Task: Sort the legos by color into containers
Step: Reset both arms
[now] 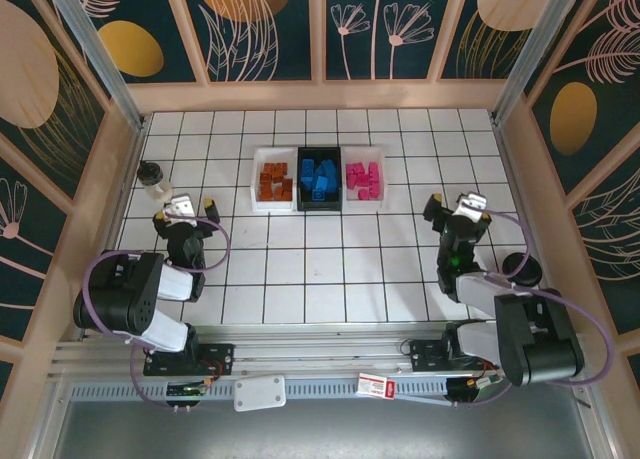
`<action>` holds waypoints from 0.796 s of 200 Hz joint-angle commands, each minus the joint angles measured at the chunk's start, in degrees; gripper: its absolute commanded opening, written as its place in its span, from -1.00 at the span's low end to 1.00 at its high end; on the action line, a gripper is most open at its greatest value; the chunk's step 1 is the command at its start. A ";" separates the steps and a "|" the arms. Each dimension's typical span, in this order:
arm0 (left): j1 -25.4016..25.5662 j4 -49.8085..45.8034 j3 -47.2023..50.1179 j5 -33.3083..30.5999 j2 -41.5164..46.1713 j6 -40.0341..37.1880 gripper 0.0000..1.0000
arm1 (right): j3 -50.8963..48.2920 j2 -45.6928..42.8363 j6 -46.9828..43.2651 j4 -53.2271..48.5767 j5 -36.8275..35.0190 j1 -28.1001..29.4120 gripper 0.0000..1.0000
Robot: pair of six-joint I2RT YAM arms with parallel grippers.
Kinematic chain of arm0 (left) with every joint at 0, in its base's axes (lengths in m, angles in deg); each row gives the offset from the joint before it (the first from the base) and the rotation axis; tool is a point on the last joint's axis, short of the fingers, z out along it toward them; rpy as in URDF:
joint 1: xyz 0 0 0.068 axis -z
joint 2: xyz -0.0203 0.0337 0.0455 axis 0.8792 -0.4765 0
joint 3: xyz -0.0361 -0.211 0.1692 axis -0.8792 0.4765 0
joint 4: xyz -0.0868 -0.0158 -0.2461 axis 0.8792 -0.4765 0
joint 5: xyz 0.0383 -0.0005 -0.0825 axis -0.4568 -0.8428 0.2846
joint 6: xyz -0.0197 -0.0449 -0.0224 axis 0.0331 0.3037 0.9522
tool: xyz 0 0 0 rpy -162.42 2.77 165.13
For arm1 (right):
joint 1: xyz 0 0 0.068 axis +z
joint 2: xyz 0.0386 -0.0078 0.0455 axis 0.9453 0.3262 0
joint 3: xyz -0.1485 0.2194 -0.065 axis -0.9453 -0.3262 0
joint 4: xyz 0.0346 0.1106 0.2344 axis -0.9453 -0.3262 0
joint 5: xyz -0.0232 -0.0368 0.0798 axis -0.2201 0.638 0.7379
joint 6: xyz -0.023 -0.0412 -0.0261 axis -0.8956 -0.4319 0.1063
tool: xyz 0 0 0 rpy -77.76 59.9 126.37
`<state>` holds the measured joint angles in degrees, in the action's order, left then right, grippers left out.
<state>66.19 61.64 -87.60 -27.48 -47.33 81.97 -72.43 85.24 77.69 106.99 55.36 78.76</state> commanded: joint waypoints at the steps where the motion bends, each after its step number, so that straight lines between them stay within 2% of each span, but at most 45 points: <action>1: -0.60 4.69 -1.01 -2.06 -0.10 1.55 0.98 | 0.99 6.09 -6.54 16.29 1.84 -1.95 0.99; 29: -0.62 4.54 -1.01 -1.91 0.03 1.52 0.98 | 3.40 16.82 -7.12 21.42 11.29 -4.41 0.99; 39: -0.61 4.67 -1.01 -1.96 0.03 1.46 0.98 | 4.45 15.47 -5.57 16.31 14.39 -5.95 0.98; 58: -0.65 4.59 -1.01 -1.92 0.08 1.50 0.98 | 2.39 16.50 -4.11 20.82 20.99 -8.77 0.99; 65: -0.55 4.59 -1.00 -1.94 0.05 1.50 0.98 | 0.55 18.53 -4.37 26.89 22.23 -9.10 0.98; 71: -0.61 4.65 -1.01 -1.97 -0.01 1.46 0.98 | -1.27 19.91 -4.74 31.94 21.71 -8.72 0.99; 113: -0.60 4.62 -0.97 -1.96 0.07 1.52 0.98 | -0.91 19.05 -3.04 29.24 15.64 -8.48 0.99; 159: -0.60 4.50 -1.15 -1.96 -0.10 1.52 0.98 | -0.94 19.10 -3.16 29.46 15.54 -8.39 0.99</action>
<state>66.01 63.44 -87.95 -29.21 -47.33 82.39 -73.50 103.95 73.97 133.05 72.27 70.21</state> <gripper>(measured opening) 0.990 0.992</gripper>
